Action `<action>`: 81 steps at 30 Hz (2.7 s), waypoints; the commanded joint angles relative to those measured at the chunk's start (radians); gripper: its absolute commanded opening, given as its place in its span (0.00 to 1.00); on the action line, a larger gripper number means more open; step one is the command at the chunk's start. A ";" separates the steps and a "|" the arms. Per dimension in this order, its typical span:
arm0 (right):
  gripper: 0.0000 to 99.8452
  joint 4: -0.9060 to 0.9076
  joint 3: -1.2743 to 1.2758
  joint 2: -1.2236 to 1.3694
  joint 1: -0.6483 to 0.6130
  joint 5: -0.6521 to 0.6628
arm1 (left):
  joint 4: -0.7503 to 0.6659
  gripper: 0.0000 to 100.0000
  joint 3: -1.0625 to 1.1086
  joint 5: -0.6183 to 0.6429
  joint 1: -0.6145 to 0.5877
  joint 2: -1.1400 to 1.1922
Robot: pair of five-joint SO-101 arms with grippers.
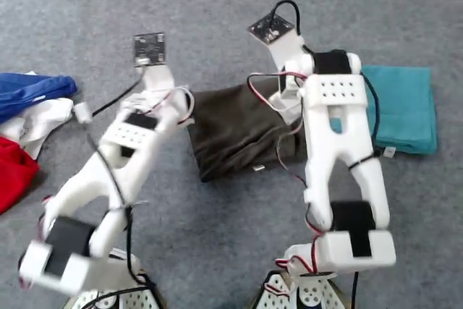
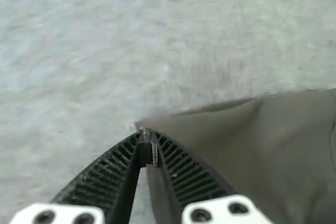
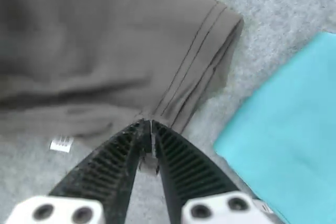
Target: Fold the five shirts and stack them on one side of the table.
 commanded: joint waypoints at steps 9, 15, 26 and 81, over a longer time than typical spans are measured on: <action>0.01 -0.009 0.061 0.166 0.081 -0.009 | 0.414 0.03 -0.610 -0.002 0.019 0.496; 0.01 -0.034 0.125 0.174 0.262 0.109 | 0.457 0.03 -0.685 -0.038 0.025 0.540; 0.01 0.081 0.013 0.035 0.224 0.100 | 0.480 0.03 -0.690 -0.087 0.042 0.539; 0.02 0.229 0.364 -0.309 0.284 -0.216 | 0.580 0.03 -0.536 -0.087 -0.110 0.055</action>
